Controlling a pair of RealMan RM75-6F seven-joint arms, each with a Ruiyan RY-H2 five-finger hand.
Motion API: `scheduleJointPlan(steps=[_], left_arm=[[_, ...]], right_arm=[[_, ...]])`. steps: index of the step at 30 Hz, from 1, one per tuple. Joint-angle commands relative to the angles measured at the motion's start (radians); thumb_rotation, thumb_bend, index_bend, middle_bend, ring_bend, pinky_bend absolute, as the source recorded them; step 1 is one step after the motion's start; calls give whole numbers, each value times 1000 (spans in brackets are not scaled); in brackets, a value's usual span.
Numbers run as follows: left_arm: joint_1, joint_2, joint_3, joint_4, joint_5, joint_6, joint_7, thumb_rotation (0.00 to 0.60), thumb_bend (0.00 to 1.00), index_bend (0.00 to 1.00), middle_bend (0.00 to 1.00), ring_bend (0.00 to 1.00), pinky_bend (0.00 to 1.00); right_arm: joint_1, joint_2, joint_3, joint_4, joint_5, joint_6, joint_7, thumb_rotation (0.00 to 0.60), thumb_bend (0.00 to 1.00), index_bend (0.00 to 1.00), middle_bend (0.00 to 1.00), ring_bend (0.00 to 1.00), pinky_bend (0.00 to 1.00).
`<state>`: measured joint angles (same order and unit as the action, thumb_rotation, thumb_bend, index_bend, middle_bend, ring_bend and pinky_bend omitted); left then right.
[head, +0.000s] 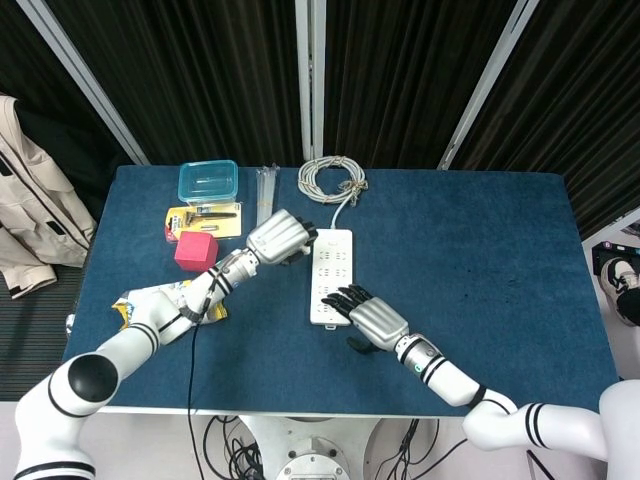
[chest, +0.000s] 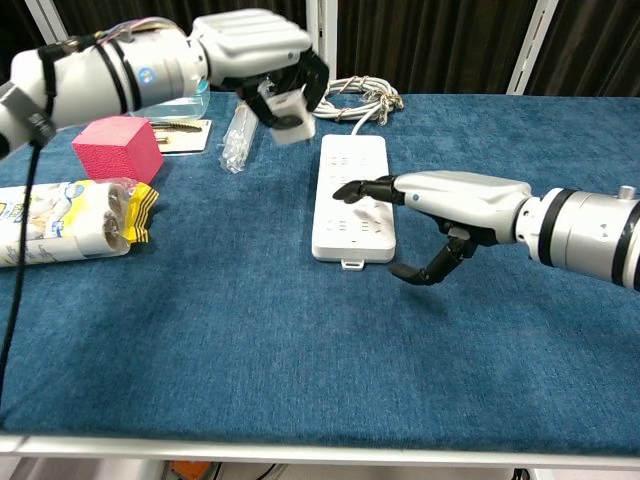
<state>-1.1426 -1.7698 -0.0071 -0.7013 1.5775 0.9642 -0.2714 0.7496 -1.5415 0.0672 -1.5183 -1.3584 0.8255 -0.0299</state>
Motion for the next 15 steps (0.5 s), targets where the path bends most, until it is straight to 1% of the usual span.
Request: scheduleJointPlan(steps=[1, 3, 4, 5, 7, 8, 10, 12, 15], left_arm=[[68, 110, -11, -227, -85, -78, 183, 600, 364, 418, 606, 543, 690], [87, 129, -26, -296, -118, -79, 249, 600, 247, 360, 548, 479, 639], [96, 138, -31, -324, -135, -84, 276, 600, 218, 339, 526, 455, 613], [104, 149, -36, -353, -152, -88, 304, 600, 177, 295, 480, 405, 548], [128, 177, -49, -422, -189, -79, 363, 600, 141, 224, 408, 332, 442], [141, 189, -54, -451, -200, -65, 382, 600, 130, 196, 374, 298, 396], [179, 225, -66, -524, -219, -15, 404, 600, 122, 176, 343, 267, 358], [220, 268, -75, -592, -233, 37, 402, 600, 117, 175, 334, 264, 338], [304, 359, -79, -694, -251, 142, 415, 600, 115, 174, 326, 257, 294]], right_arm=[[-18, 23, -12, -21, -37, 34, 19, 600, 361, 0, 76, 0, 0], [-31, 44, -23, -37, -58, 57, 17, 600, 361, 0, 76, 0, 0], [-38, 55, -28, -46, -67, 70, 16, 600, 362, 0, 77, 0, 0], [-46, 68, -33, -55, -77, 85, 16, 600, 361, 0, 76, 0, 0], [-69, 107, -42, -85, -103, 130, 14, 600, 361, 0, 76, 0, 0], [-82, 128, -46, -99, -115, 155, 12, 600, 361, 0, 77, 0, 0], [-115, 183, -53, -136, -140, 218, 5, 600, 361, 0, 77, 0, 0], [-147, 236, -60, -167, -156, 272, -3, 600, 361, 0, 77, 0, 0], [-207, 324, -73, -208, -169, 360, -16, 600, 361, 0, 77, 0, 0]])
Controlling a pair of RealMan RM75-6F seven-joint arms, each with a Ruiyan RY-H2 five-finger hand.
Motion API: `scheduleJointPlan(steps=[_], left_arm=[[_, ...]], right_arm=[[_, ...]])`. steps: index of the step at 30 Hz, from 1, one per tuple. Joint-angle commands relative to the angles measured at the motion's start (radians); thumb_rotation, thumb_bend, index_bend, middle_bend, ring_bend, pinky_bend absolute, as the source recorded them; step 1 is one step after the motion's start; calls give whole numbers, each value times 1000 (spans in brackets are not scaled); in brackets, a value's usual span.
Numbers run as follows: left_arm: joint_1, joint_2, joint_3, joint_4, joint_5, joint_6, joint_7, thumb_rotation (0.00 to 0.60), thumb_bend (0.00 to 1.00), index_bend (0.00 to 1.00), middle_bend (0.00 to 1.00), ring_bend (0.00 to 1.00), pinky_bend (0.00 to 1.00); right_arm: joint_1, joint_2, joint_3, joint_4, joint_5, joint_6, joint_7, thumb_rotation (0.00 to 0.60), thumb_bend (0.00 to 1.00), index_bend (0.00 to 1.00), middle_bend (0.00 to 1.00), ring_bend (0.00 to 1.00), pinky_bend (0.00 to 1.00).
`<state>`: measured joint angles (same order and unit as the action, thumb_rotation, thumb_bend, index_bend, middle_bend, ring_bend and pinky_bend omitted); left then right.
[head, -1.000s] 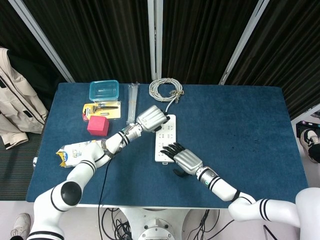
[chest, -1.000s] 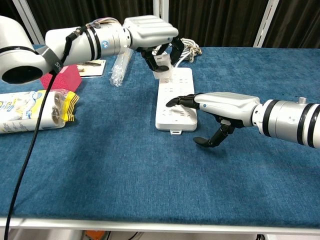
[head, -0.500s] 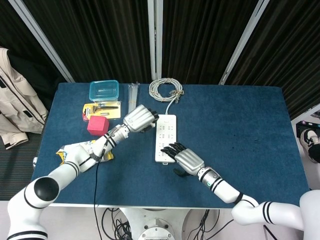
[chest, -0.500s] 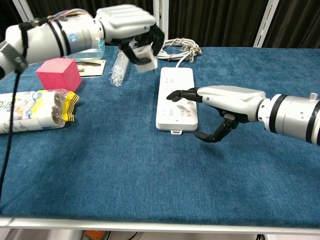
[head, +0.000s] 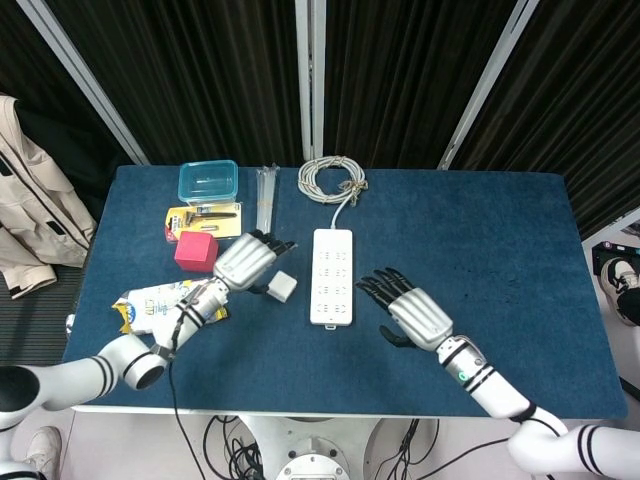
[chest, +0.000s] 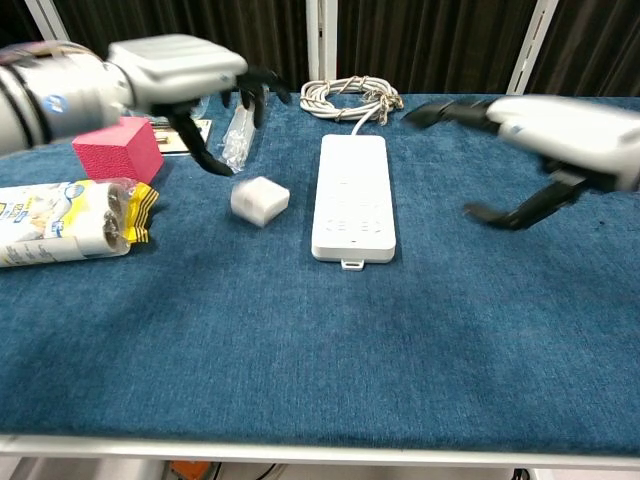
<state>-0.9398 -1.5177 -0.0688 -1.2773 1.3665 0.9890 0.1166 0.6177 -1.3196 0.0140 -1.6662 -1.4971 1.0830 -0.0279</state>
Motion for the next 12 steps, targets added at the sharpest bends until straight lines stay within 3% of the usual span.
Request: scheduleJointPlan(steps=[1, 7, 12], left_arm=[[141, 144, -16, -153, -57, 162, 48, 600, 114, 174, 322, 249, 274], [346, 287, 19, -285, -130, 363, 115, 600, 114, 175, 278, 192, 203], [490, 342, 67, -366, -163, 481, 162, 600, 114, 175, 240, 151, 174]], right_arm=[[-101, 134, -26, -72, -31, 134, -21, 600, 361, 0, 77, 0, 0], [-223, 244, -60, -94, -36, 268, 11, 600, 361, 0, 77, 0, 0], [-313, 271, -88, -82, -42, 352, 46, 600, 361, 0, 77, 0, 0]])
